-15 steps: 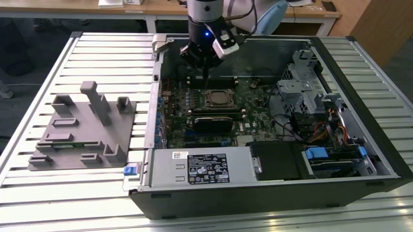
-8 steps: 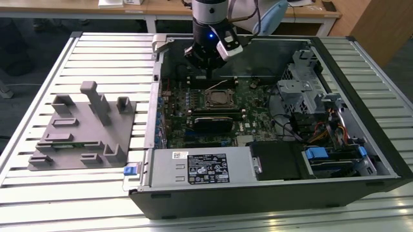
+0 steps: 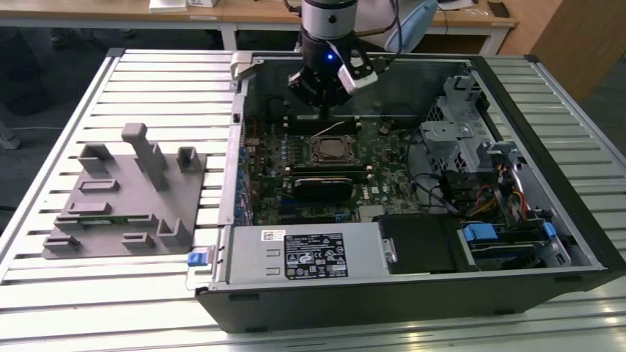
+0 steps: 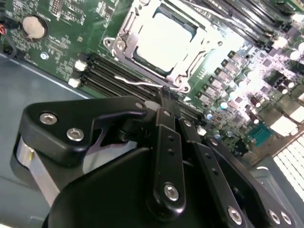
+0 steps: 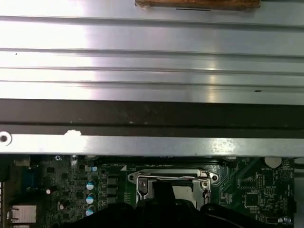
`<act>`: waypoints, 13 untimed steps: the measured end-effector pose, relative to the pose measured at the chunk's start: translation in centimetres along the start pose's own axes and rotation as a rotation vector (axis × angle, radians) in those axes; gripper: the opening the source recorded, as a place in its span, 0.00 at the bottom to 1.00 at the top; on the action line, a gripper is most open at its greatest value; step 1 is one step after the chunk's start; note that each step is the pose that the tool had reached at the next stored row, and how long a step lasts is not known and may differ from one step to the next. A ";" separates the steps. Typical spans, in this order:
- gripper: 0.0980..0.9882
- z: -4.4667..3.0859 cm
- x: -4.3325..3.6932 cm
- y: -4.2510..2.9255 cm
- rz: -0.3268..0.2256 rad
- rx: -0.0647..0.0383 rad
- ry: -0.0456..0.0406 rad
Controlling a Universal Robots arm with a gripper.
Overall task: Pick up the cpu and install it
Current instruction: 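Install the first cpu locking lever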
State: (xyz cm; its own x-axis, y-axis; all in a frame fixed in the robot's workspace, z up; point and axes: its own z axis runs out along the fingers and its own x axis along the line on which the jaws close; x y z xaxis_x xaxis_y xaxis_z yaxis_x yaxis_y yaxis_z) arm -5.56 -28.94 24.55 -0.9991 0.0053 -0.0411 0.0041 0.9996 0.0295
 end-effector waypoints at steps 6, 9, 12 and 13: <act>0.01 0.42 -0.93 0.14 0.000 0.000 0.0028; 0.01 0.74 -1.19 0.15 0.000 0.000 0.0029; 0.01 1.11 -1.33 0.16 0.000 0.000 0.0028; 0.01 1.24 -1.33 0.18 0.000 0.000 0.0029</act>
State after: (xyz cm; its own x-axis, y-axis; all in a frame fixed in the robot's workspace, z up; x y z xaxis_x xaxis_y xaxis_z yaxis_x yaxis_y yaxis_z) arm -4.18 -28.74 23.38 -0.9993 0.0050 -0.0382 0.0039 0.9996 0.0293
